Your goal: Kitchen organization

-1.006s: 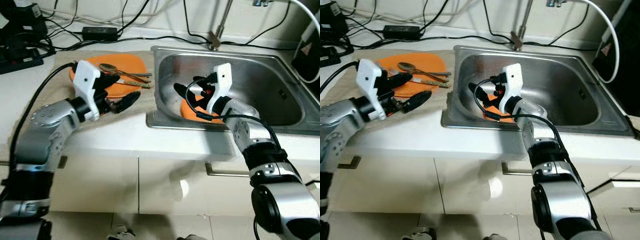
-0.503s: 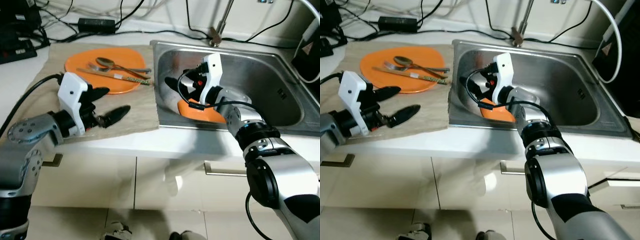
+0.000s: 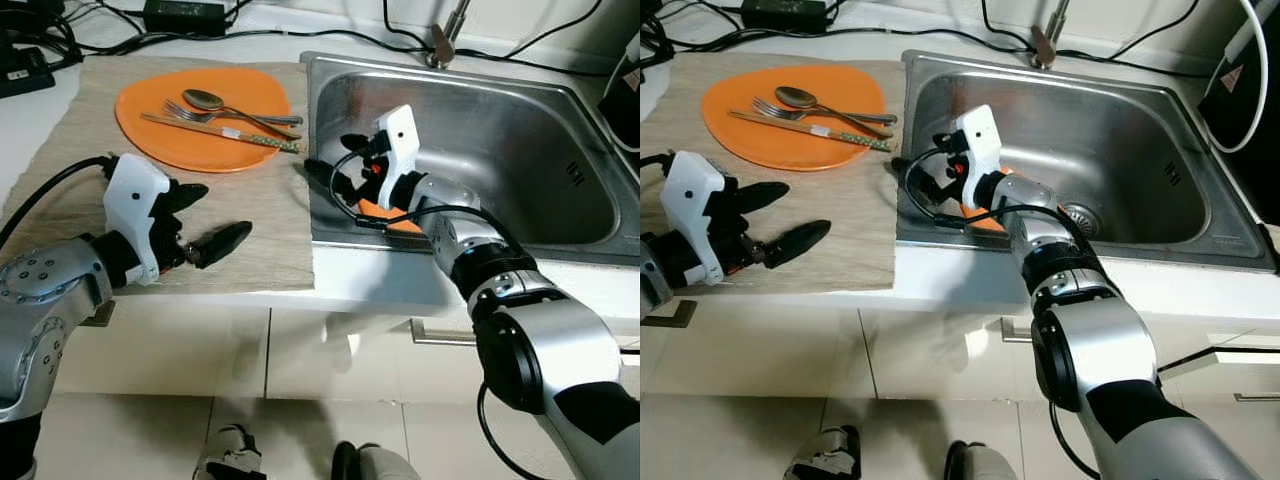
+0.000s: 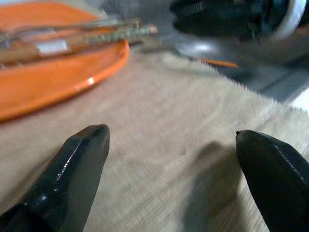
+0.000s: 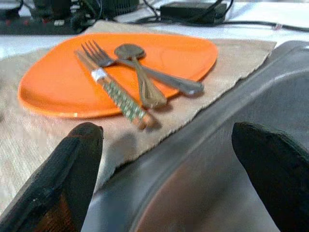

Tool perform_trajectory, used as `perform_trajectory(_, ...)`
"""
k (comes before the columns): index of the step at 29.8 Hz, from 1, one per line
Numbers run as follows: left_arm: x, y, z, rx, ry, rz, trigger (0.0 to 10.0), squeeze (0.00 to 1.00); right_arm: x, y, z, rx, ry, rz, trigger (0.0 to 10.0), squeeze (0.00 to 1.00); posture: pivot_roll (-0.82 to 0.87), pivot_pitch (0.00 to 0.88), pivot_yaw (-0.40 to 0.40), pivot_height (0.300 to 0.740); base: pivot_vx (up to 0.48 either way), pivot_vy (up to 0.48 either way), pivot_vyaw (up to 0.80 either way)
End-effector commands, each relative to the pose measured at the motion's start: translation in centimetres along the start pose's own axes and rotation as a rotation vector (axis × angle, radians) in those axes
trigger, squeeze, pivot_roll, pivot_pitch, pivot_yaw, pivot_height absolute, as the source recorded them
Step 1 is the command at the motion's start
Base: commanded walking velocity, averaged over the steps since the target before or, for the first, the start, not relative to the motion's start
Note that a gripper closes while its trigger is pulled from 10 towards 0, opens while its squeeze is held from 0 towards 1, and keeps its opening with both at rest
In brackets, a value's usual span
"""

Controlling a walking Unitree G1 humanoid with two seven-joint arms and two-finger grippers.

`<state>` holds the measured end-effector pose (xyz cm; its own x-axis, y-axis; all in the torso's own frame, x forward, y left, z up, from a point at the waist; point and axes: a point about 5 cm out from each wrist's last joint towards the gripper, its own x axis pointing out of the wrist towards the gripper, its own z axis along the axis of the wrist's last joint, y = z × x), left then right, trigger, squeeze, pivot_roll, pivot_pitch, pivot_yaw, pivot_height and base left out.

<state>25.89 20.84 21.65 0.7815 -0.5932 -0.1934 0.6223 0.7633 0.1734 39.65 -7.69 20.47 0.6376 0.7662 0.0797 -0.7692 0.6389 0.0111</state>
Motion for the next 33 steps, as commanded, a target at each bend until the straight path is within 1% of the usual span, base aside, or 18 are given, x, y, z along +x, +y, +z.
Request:
perform_trajectory(1, -0.2, -0.4, 0.3, 0.013, -0.001, -0.008, 10.0, 0.00, -0.1, -0.3, 0.5, 0.012, -0.031, 0.000, 10.0, 0.00, 0.25, 0.202, -0.155, 0.740, 0.000, 0.000, 0.00)
perform_trajectory(4, -0.3, -0.5, 0.3, 0.013, 0.003, -0.004, 10.0, 0.00, 0.0, -0.2, 0.7, 0.025, -0.035, 0.018, 10.0, 0.00, 0.25, 0.203, -0.161, 0.740, 0.000, 0.000, 0.00)
perform_trajectory(8, -0.7, -0.6, 0.2, 0.012, 0.013, 0.003, 10.0, 0.00, 0.4, 0.5, 0.8, 0.027, -0.010, 0.115, 10.0, 0.00, 0.26, 0.202, -0.169, 0.740, 0.000, 0.000, 0.00)
perform_trajectory(9, -0.7, -0.6, 0.2, 0.012, 0.013, 0.003, 10.0, 0.00, 0.4, 0.5, 0.8, 0.027, -0.010, 0.115, 10.0, 0.00, 0.26, 0.202, -0.169, 0.740, 0.000, 0.000, 0.00)
perform_trajectory(12, -0.8, -0.6, 0.3, 0.016, 0.017, 0.012, 10.0, 0.00, 0.5, 1.0, 0.6, -0.004, 0.011, 0.166, 10.0, 0.00, 0.26, 0.201, -0.172, 0.740, 0.000, 0.000, 0.00)
perform_trajectory(19, -0.6, -0.8, 0.4, 0.017, 0.015, 0.007, 10.0, 0.00, 0.6, 1.2, 0.6, -0.030, 0.023, 0.199, 10.0, 0.00, 0.26, 0.195, -0.171, 0.740, 0.000, 0.000, 0.00)
perform_trajectory(24, -0.5, -0.9, 0.6, 0.016, -0.003, 0.010, 10.0, 0.00, 0.4, 1.2, 0.3, -0.022, 0.032, 0.215, 10.0, 0.00, 0.26, 0.194, -0.172, 0.740, 0.000, 0.000, 0.00)
perform_trajectory(25, -0.4, -0.8, 0.7, 0.014, -0.012, 0.013, 10.0, 0.00, 0.4, 1.3, 0.2, -0.016, 0.031, 0.233, 9.5, 0.00, 0.26, 0.194, -0.171, 0.740, 0.000, 0.000, 0.00)
perform_trajectory(26, -0.4, -0.8, 0.7, 0.015, -0.011, 0.013, 10.0, 0.00, 0.4, 1.4, 0.2, -0.013, 0.033, 0.242, 9.2, 0.00, 0.26, 0.194, -0.171, 0.740, 0.000, 0.000, 0.00)
perform_trajectory(27, -0.4, -0.8, 0.7, 0.016, -0.010, 0.013, 10.0, 0.00, 0.3, 1.5, 0.1, -0.012, 0.035, 0.246, 9.2, 0.00, 0.26, 0.193, -0.170, 0.740, 0.000, 0.000, 0.00)
perform_trajectory(28, -0.4, -0.8, 0.7, 0.016, -0.009, 0.012, 10.0, 0.00, 0.3, 1.5, 0.1, -0.012, 0.036, 0.248, 8.0, 0.00, 0.26, 0.193, -0.170, 0.740, 0.000, 0.000, 0.00)
perform_trajectory(29, -0.4, -0.8, 0.7, 0.016, -0.009, 0.013, 10.0, 0.00, 0.3, 1.5, 0.0, -0.011, 0.037, 0.249, 7.3, 0.00, 0.26, 0.193, -0.170, 0.740, 0.000, 0.000, 0.00)
perform_trajectory(30, -0.4, -0.8, 0.7, 0.016, -0.010, 0.012, 10.0, 0.00, 0.3, 1.5, 0.0, -0.010, 0.038, 0.249, 6.4, 0.00, 0.26, 0.191, -0.169, 0.740, 0.000, 0.000, 0.00)
perform_trajectory(31, -0.4, -0.8, 0.7, 0.017, -0.010, 0.012, 10.0, 0.00, 0.3, 1.5, -0.1, -0.008, 0.037, 0.249, 4.6, 0.00, 0.26, 0.191, -0.169, 0.740, 0.000, 0.000, 0.00)
perform_trajectory(32, -0.4, -0.8, 0.8, 0.018, -0.011, 0.012, 10.0, 0.00, 0.3, 1.5, -0.1, 0.001, 0.033, 0.252, 4.6, 0.00, 0.27, 0.191, -0.169, 0.740, 0.000, 0.000, 0.00)
perform_trajectory(33, -0.3, -0.8, 0.8, 0.018, -0.013, 0.012, 10.0, 0.00, 0.2, 1.5, -0.1, 0.005, 0.033, 0.255, 4.2, 0.00, 0.27, 0.190, -0.168, 0.740, 0.000, 0.000, 0.00)
